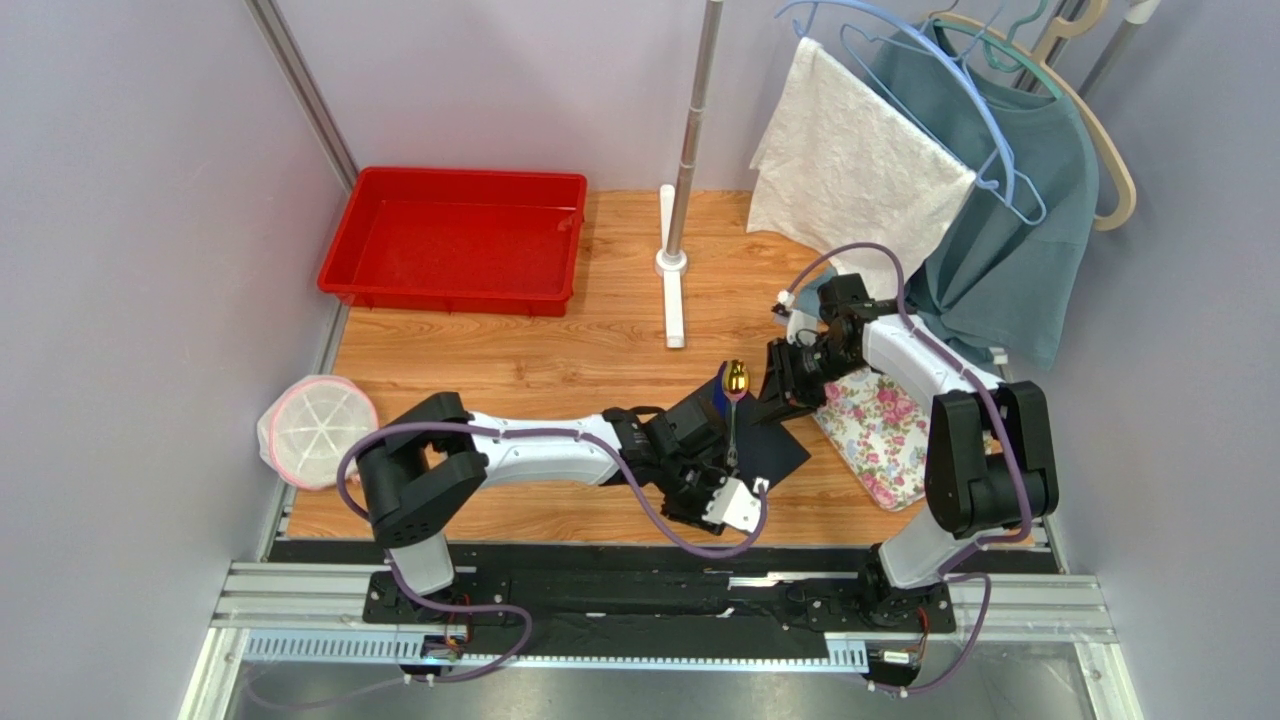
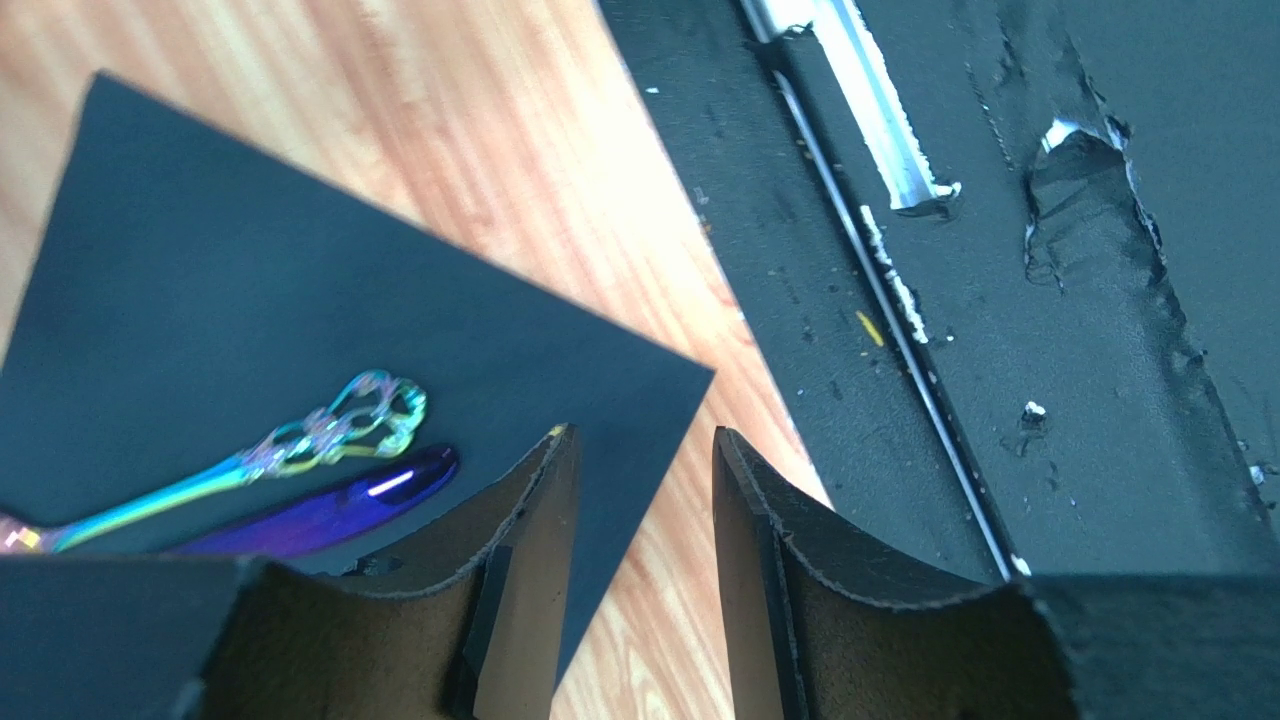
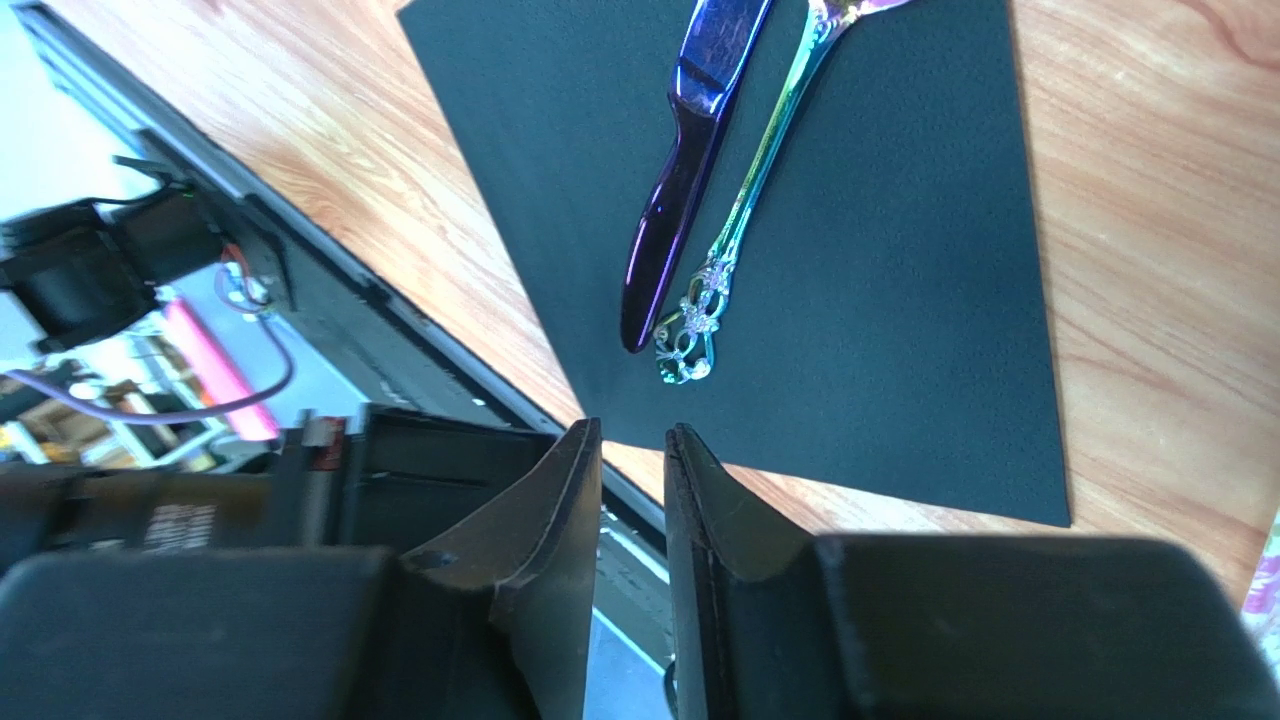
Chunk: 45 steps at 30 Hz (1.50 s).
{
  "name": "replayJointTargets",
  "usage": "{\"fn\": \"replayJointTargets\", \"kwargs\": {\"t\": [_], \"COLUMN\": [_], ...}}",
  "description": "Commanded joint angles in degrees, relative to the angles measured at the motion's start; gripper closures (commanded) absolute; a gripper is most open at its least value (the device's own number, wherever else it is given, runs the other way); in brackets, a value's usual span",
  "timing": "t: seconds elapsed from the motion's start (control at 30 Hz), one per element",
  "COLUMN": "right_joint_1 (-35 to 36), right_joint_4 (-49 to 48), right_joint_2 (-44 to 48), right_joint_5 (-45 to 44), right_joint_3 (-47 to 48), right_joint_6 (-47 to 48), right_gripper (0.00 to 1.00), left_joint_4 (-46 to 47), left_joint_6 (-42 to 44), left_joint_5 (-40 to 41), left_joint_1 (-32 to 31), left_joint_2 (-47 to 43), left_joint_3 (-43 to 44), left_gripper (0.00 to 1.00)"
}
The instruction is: Place the utensils on the paper napkin and roll it up
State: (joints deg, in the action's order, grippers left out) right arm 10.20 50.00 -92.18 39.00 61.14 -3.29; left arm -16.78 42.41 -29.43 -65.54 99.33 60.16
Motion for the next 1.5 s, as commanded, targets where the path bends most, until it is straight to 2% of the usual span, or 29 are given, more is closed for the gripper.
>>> {"fn": "replayJointTargets", "kwargs": {"t": [0.0, 0.2, 0.4, 0.6, 0.83, 1.1, 1.2, 1.47], "right_joint_1": [-2.8, -3.3, -4.2, -4.7, -4.9, -4.8, -4.9, -4.9], "right_joint_4": [-0.4, -1.6, -6.6, -6.8, -6.7, -6.7, -6.7, -7.9], "right_joint_2": [0.2, 0.6, 4.9, 4.1, 4.8, 5.8, 5.7, 7.6], "right_joint_5": [4.9, 5.4, -2.6, -7.6, -6.0, -3.5, -2.0, -0.1], "right_joint_3": [-0.8, -3.1, -8.0, -7.3, -6.8, -7.3, -7.2, -8.7], "right_joint_6": [-0.1, -1.9, -5.8, -5.9, -5.9, -5.8, -6.2, -8.4], "right_gripper": [0.74, 0.76, 0.78, 0.79, 0.81, 0.83, 0.84, 0.87], "left_joint_4": [1.8, 1.8, 1.8, 2.4, 2.0, 2.1, 2.0, 2.3], "left_joint_6": [3.6, 3.2, 2.7, 1.5, 2.1, 1.2, 0.0, -7.7], "left_joint_5": [-1.2, -0.6, -0.6, -0.9, -0.5, -2.2, -3.1, -9.8], "left_joint_1": [-1.7, -1.8, -1.7, -1.7, -1.8, -1.4, -1.1, 5.5], "left_joint_2": [1.8, 4.6, 6.3, 6.5, 8.1, 6.2, 5.4, 4.5], "left_joint_3": [0.5, 1.5, 2.9, 2.9, 3.2, 3.6, 4.2, 8.1], "left_gripper": [0.53, 0.54, 0.55, 0.58, 0.68, 0.95, 1.0, 1.0]}}
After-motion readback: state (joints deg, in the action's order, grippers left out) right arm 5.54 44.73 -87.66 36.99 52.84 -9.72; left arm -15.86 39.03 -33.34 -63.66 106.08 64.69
